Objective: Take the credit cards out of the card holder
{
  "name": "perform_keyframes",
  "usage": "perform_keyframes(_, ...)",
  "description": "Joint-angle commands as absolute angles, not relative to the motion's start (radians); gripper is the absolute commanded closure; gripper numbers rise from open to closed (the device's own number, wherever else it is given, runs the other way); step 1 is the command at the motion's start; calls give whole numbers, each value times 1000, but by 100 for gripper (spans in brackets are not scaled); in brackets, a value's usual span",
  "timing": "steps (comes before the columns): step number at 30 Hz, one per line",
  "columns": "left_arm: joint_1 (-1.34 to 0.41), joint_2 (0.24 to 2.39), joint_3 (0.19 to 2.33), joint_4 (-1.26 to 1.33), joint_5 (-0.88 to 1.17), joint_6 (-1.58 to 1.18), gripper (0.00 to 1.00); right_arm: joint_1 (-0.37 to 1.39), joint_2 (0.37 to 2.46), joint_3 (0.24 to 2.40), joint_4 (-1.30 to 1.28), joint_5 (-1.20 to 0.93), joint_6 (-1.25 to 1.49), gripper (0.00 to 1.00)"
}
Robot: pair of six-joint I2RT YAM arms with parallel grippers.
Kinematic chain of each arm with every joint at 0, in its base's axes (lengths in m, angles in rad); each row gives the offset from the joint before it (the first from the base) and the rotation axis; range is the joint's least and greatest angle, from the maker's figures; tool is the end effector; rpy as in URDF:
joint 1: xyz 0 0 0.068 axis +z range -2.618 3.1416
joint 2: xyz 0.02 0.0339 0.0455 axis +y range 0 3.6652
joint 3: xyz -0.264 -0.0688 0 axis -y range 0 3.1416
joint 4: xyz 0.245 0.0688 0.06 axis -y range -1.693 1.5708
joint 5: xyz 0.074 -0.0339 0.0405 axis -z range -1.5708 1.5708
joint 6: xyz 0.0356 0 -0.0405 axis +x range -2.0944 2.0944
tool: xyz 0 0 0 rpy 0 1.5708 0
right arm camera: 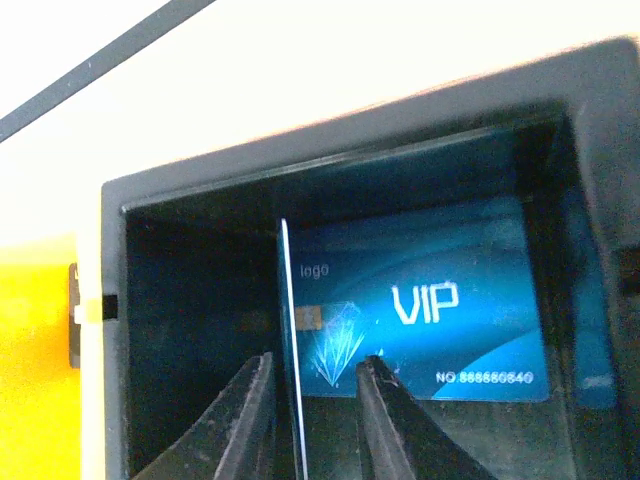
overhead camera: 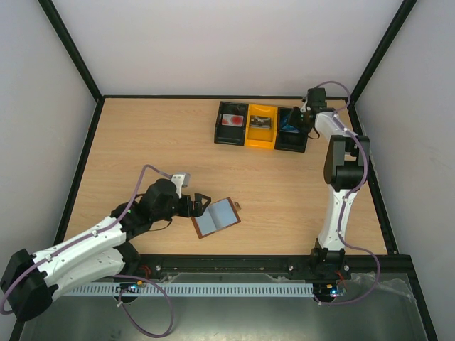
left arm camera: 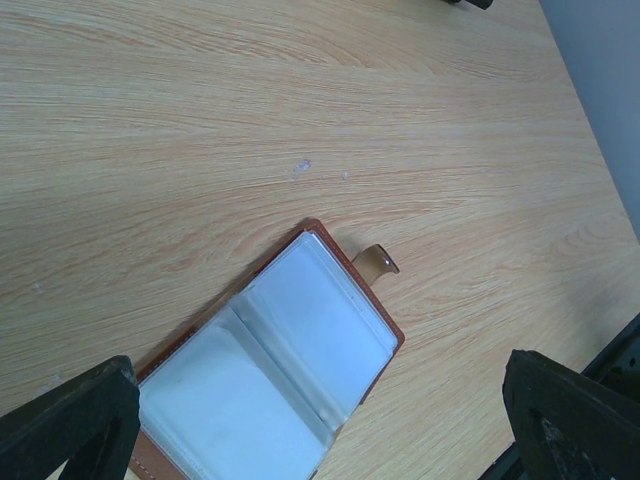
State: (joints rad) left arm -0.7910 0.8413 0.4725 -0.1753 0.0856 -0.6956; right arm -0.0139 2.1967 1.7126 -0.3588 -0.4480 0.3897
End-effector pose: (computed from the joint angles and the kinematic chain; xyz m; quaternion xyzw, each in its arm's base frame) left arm 0.1299 -0.1357 0.2213 0.0625 0.8683 -0.3595 0.3360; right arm 0.4902 0.0086 0.1873 0.1052 0.9085 0.2688 0.3022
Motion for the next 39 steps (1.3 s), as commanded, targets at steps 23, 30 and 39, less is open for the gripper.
perform_keyframes(23,-787,860,430,-85,160,-800,0,1,2064,1697,-406,-331,486,83)
perform_keyframes(30,-786,906,423,-83,133,-791,0,50,1956,1589,-367,-347,499,75)
perform_keyframes(39,-784,946,393,-69,77,-837,3,141,1665,1274,-280,-360,550,65)
